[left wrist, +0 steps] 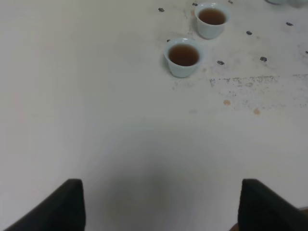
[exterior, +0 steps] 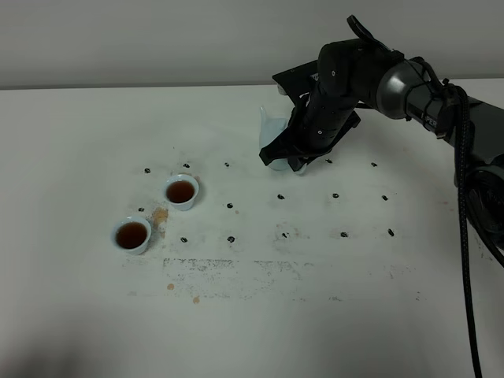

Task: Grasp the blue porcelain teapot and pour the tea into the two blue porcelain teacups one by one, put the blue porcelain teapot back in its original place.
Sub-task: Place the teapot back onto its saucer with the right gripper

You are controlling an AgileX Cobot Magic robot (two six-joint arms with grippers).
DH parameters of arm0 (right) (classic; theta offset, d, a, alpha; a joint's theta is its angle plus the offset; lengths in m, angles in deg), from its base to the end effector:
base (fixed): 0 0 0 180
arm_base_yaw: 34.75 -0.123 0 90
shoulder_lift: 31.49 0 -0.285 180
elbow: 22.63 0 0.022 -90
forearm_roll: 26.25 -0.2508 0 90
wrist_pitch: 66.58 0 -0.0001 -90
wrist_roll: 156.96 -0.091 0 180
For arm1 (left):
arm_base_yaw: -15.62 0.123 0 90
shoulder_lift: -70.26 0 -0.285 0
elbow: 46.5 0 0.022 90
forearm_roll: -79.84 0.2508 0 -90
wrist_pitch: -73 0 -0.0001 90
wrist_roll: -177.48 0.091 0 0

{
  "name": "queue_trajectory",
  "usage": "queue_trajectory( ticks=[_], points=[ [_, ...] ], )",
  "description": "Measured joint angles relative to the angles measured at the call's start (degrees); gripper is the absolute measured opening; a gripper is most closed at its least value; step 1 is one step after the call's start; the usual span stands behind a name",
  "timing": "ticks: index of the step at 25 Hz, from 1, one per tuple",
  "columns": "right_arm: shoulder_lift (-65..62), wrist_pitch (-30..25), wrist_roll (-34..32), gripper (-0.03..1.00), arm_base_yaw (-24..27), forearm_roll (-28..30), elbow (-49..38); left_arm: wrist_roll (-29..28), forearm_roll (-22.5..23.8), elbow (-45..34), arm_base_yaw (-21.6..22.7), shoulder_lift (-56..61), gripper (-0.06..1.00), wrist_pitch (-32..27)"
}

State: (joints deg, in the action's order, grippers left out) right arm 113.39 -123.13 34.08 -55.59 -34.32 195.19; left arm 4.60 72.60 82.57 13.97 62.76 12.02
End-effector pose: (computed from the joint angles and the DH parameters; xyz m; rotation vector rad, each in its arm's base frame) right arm 0.4683 0.1897 0.1478 -0.7015 2.7726 0.2187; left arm -0.0018 -0.0100 0.2660 0.1623 2.0723 -0.0941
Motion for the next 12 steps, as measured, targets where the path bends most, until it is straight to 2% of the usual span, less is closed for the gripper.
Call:
queue_trajectory(
  ticks=[12],
  points=[
    [0.0,-1.14,0.0,0.04,0.0,0.0,0.05,0.0,0.0,0.0,0.0,0.0,0.63,0.0]
  ],
)
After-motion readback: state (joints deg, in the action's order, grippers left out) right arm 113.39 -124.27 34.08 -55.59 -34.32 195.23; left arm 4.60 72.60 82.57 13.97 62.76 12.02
